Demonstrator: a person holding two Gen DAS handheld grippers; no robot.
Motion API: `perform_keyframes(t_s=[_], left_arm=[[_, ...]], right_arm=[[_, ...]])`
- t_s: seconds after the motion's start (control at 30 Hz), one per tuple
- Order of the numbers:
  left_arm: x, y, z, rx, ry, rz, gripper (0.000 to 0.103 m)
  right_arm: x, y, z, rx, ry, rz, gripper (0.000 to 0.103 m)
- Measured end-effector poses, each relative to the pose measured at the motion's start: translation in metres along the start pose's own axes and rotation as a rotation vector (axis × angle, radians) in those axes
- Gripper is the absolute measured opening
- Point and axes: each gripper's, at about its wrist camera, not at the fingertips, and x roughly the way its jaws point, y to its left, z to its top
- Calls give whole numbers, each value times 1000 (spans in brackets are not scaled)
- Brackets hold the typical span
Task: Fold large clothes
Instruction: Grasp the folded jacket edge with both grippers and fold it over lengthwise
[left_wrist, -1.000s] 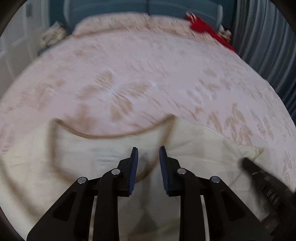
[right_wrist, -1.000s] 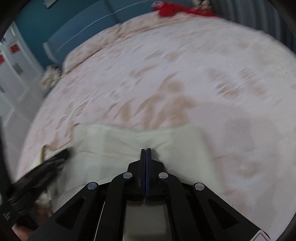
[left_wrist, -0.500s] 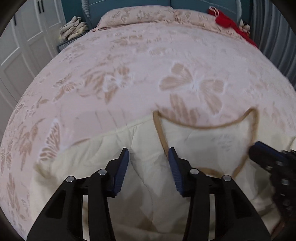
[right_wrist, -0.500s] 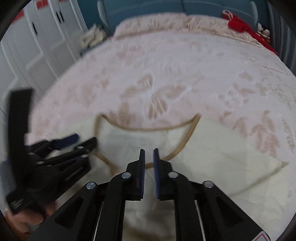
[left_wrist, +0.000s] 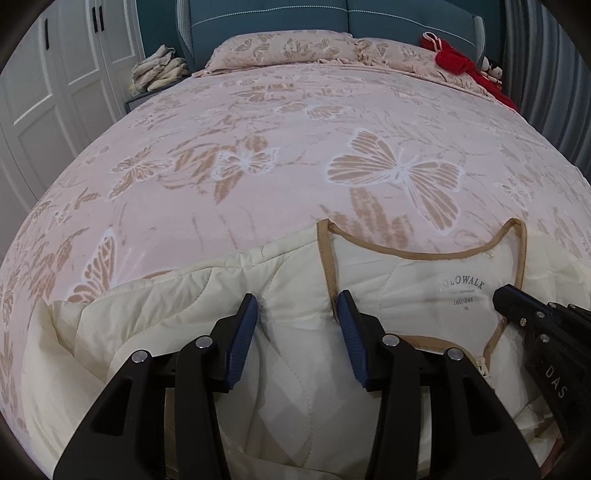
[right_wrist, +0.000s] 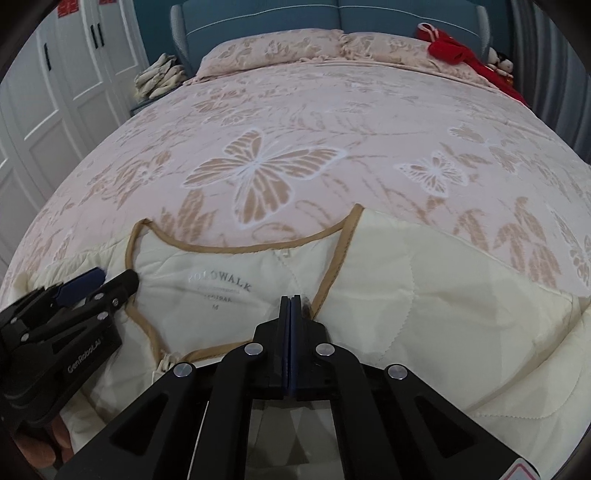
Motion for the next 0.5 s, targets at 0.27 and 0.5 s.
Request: perform_keyframes(t_s=[0.27, 0.5], left_arm=[[-14, 9, 0, -51, -24, 46, 59], [-169, 111, -68, -195, -87, -66, 93]], right_arm=[[-21, -15, 0, 82, -94, 0, 4], [-223, -81, -77, 71, -270, 107, 76]])
